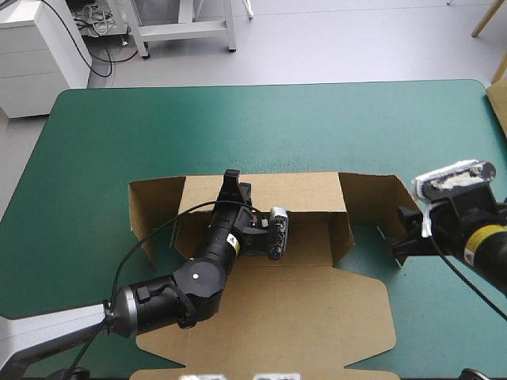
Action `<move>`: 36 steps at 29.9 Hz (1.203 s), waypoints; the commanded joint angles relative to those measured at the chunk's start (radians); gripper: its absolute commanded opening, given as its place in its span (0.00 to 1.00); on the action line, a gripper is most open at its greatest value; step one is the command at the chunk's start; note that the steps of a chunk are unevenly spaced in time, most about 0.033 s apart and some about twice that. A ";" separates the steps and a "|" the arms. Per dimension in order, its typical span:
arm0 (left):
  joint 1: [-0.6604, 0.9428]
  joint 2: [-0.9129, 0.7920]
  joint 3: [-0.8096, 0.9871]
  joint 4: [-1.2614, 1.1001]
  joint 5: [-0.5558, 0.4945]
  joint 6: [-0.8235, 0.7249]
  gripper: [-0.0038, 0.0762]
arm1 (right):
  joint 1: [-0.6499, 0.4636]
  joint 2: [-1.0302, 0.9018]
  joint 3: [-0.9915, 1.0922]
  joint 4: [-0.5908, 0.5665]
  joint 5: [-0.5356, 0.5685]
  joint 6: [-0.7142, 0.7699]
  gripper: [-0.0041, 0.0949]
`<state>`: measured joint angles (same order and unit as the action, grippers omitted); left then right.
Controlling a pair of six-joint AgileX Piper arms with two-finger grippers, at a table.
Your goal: Fold the box
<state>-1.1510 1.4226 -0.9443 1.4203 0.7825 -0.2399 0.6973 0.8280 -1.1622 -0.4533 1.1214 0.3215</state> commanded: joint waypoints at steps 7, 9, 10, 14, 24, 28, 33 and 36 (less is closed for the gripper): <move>-0.009 -0.029 -0.020 0.000 -0.014 -0.006 0.04 | -0.070 0.249 -0.247 -0.099 0.004 0.002 0.61; -0.009 -0.029 -0.020 0.000 -0.015 -0.006 0.04 | -0.128 0.303 -0.290 -0.072 0.004 -0.010 0.61; -0.009 -0.029 -0.020 0.000 -0.017 -0.006 0.04 | -0.154 0.325 -0.307 -0.054 0.002 -0.025 0.61; -0.009 -0.029 -0.020 -0.004 -0.017 -0.006 0.04 | -0.290 0.432 -0.388 0.105 -0.016 -0.136 0.61; -0.009 -0.029 -0.022 -0.047 -0.033 -0.018 0.04 | -0.488 0.694 -0.547 0.341 -0.028 -0.356 0.61; -0.009 -0.029 -0.022 -0.041 -0.057 -0.038 0.04 | -0.490 0.758 -0.571 0.341 -0.016 -0.381 0.61; -0.009 -0.029 -0.022 -0.037 -0.058 -0.038 0.04 | -0.490 0.792 -0.571 0.402 0.018 -0.421 0.61; -0.009 -0.029 -0.022 -0.037 -0.058 -0.038 0.04 | -0.490 0.794 -0.569 0.413 0.048 -0.421 0.61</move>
<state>-1.1510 1.4187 -0.9453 1.3893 0.7682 -0.2659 0.2145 1.6627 -1.6983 -0.0455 1.1745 -0.0883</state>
